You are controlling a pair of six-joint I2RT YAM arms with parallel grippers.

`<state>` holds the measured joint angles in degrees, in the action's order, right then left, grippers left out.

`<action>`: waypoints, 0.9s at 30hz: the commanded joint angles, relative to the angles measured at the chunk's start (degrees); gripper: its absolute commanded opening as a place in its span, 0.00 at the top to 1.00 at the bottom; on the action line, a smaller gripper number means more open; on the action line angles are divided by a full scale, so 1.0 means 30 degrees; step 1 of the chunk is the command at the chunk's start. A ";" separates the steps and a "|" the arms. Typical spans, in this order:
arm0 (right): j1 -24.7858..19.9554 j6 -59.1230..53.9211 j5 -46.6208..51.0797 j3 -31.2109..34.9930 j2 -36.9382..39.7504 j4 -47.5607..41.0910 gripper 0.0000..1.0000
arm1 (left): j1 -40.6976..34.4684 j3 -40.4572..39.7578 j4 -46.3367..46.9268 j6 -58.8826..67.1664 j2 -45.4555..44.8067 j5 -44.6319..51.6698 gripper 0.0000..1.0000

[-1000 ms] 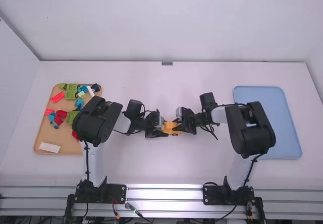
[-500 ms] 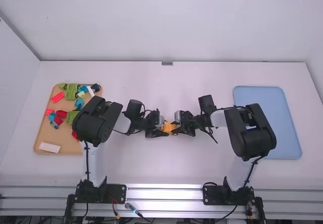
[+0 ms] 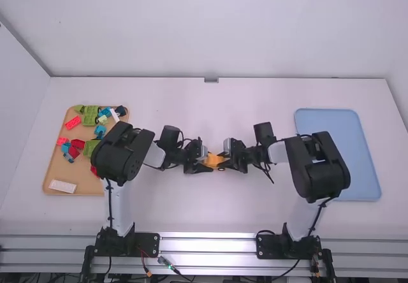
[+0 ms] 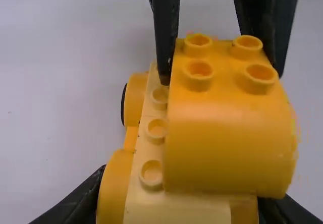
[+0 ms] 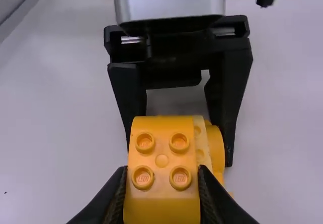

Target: Assemble lego blocks to make yellow taxi

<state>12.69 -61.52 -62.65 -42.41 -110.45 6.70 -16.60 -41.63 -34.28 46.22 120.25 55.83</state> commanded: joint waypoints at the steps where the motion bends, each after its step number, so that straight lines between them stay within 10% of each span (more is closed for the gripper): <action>1: -0.0517 -0.0685 0.0109 -0.0940 0.0066 -0.0801 1.00 | -0.0138 0.0335 0.0495 0.0102 0.0211 -0.0947 0.74; 27: 0.0816 -0.0998 0.1428 -0.1202 0.0066 -0.1756 1.00 | -0.0117 0.0342 0.0488 0.0095 0.0211 -0.0976 0.74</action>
<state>14.44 -64.97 -59.07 -46.48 -110.45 1.52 -16.60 -41.63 -34.22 46.54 120.25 55.86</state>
